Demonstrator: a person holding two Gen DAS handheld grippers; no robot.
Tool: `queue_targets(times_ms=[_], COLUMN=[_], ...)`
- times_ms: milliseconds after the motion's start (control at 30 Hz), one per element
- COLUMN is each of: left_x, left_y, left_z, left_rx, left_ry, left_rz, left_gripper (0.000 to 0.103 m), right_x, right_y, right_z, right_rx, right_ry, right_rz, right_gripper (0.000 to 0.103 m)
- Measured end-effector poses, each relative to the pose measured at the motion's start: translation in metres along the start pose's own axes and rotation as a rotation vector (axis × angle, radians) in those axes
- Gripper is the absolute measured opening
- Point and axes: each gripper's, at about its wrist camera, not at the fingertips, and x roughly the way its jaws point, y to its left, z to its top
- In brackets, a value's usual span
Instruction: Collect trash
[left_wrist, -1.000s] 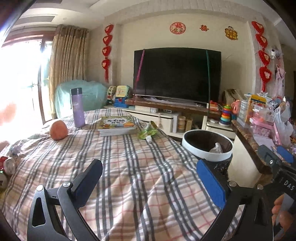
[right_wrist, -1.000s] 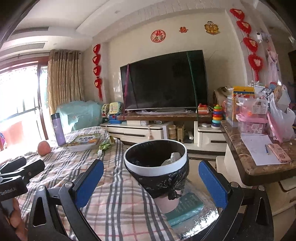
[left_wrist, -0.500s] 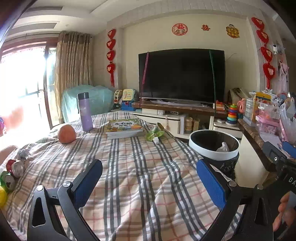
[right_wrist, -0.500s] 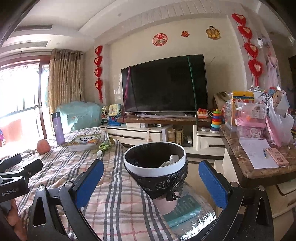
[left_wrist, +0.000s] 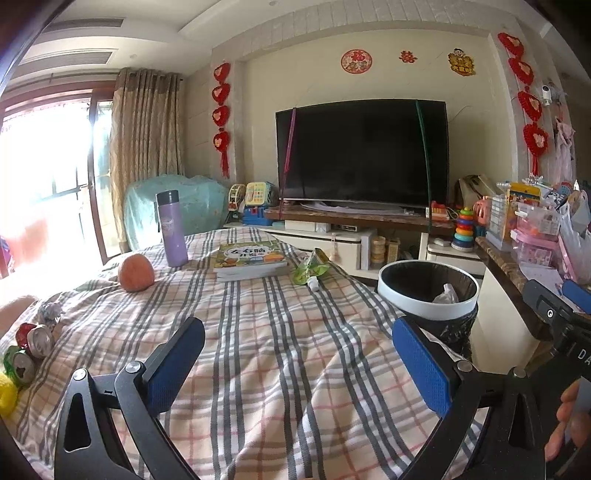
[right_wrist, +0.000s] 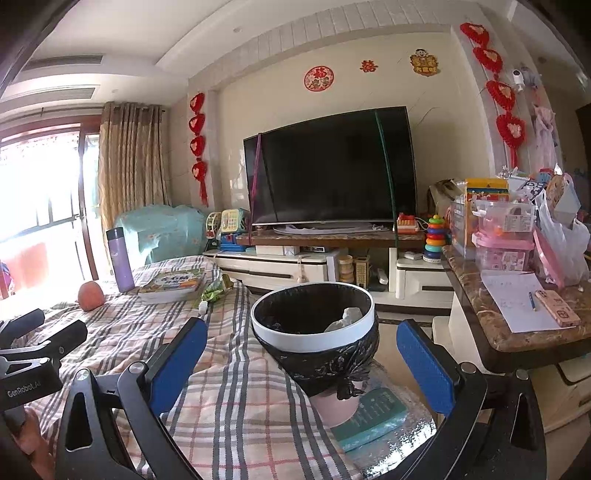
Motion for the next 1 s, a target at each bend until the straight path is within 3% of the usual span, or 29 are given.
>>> queue_targets(times_ms=[1000], left_x=[0.002], left_y=[0.0011], left_z=[-0.0025], left_rx=[0.004], left_ry=[0.003], left_rz=[-0.005], left_gripper=[0.102], right_x=[0.0007], right_y=[0.0051], right_z=[0.0006], right_rx=[0.006], right_ry=[0.015], right_rz=[0.034], right_gripper=[0.103])
